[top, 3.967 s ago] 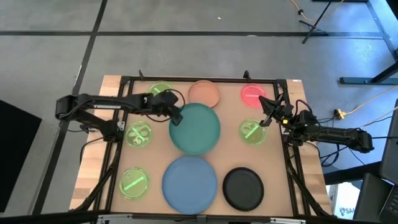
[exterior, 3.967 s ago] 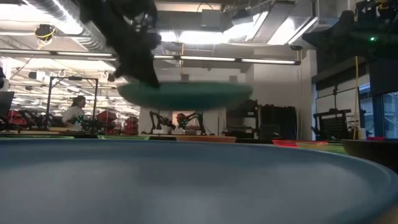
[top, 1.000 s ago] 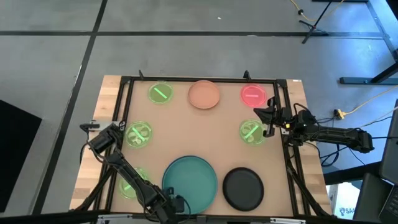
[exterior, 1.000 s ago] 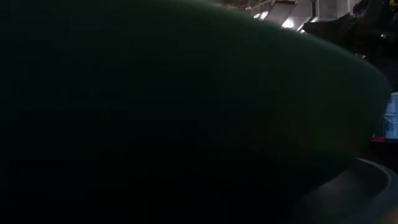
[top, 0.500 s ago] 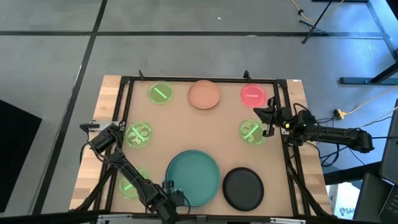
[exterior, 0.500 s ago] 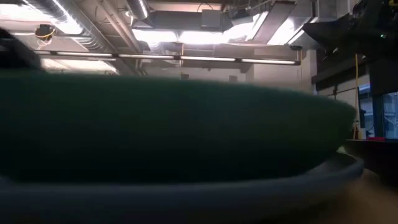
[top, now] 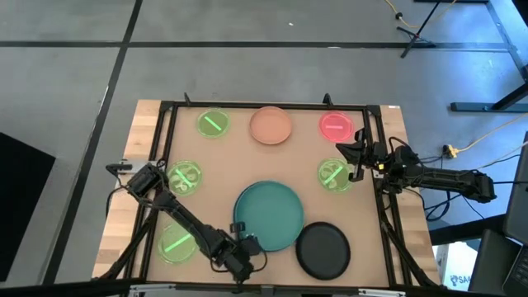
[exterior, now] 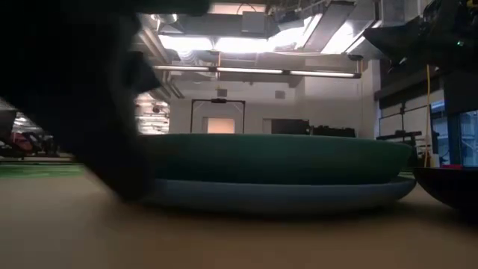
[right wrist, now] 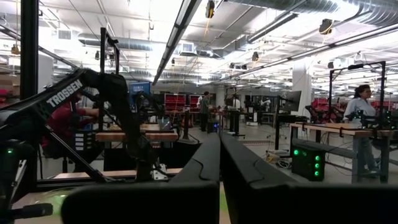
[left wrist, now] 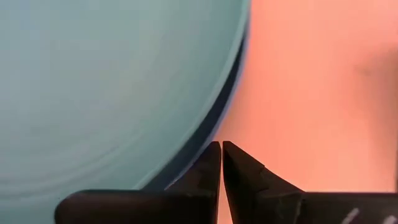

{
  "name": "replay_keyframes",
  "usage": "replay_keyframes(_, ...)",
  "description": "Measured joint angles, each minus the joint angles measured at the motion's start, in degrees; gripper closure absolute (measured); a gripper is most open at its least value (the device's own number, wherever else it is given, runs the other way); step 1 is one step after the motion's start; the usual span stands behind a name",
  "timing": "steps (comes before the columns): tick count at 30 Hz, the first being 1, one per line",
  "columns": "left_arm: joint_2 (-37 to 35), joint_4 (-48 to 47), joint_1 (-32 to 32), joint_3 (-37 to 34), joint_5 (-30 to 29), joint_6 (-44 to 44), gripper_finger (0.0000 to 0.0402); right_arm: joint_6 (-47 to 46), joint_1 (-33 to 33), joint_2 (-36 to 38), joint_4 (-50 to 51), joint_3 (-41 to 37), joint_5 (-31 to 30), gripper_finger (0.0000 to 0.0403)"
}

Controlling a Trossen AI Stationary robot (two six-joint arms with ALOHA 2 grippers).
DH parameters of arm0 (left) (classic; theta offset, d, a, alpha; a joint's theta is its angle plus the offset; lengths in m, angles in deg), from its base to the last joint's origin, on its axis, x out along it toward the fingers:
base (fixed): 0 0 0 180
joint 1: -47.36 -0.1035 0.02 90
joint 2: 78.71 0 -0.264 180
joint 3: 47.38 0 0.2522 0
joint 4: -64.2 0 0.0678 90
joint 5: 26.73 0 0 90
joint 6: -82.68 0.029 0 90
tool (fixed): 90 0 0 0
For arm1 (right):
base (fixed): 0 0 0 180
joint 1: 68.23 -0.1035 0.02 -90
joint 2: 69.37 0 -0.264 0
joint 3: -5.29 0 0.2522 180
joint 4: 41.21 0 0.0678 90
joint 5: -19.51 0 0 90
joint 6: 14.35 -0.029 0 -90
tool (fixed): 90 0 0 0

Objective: Stack plastic plates
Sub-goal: Move the stacked plates to the center of the table

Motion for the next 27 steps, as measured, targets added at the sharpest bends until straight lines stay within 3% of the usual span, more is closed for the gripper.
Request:
replay_keyframes(10, 0.0, 8.0, -3.6, 0.0, 2.2, 14.7, 0.0392, 0.0, 0.0, 0.0, 1.3, 0.0, -2.5, 0.0400)
replay_keyframes(27, -0.1, 9.0, -9.2, -1.9, -2.2, 14.8, 0.0392, 0.0, 0.0, 0.0, 1.3, 0.0, -2.4, 0.0400)
